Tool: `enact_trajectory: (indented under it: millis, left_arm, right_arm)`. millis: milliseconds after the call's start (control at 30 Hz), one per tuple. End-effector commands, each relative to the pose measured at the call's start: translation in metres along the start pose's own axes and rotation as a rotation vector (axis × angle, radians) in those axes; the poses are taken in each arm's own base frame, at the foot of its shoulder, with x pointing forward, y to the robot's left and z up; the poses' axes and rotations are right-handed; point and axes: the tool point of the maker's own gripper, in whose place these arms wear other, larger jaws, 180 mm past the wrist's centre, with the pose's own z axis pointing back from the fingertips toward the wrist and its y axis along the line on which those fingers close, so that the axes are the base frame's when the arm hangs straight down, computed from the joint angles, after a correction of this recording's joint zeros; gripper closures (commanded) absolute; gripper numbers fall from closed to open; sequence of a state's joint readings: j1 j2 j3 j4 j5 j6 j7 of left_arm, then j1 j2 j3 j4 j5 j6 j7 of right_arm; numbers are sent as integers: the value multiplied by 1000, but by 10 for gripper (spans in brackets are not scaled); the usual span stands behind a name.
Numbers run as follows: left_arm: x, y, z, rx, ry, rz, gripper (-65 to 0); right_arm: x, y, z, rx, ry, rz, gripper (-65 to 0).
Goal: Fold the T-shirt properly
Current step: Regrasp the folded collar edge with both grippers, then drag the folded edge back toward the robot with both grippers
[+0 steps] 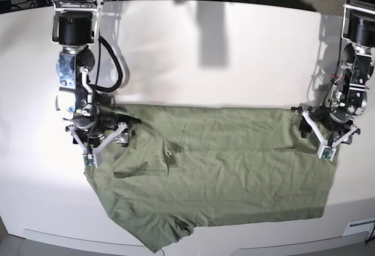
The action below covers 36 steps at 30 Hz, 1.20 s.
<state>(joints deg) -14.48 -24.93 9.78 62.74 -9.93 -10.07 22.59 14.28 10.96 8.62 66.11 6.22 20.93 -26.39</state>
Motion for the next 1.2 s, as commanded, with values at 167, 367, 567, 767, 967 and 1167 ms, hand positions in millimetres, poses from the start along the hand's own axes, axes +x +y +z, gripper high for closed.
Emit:
enact_trajectory:
  millis: [167, 367, 567, 767, 967, 1167]
  left_arm:
    - [46, -2, 7, -56, -127, 149, -455]
    - [46, -11, 6, -85, -127, 192, -455]
    - [34, -30, 2, -117, -55, 206, -455]
    - [25, -32, 1, -114, -9, 183, -455]
    - [-7, -33, 0, -98, 36, 176, -455]
    - [-38, -41, 4, -108, 102, 178, -455]
  right_arm:
    - [34, 7, 6, 88, -100, 27, -475]
    - [25, 14, 6, 123, -61, 53, -475]
    - [10, 13, 6, 118, 19, 61, -475]
    - [-3, 12, 7, 115, 59, 65, -475]
    - [-22, 13, 9, 117, 92, 60, -475]
    - [-43, 14, 12, 124, 127, 52, -475]
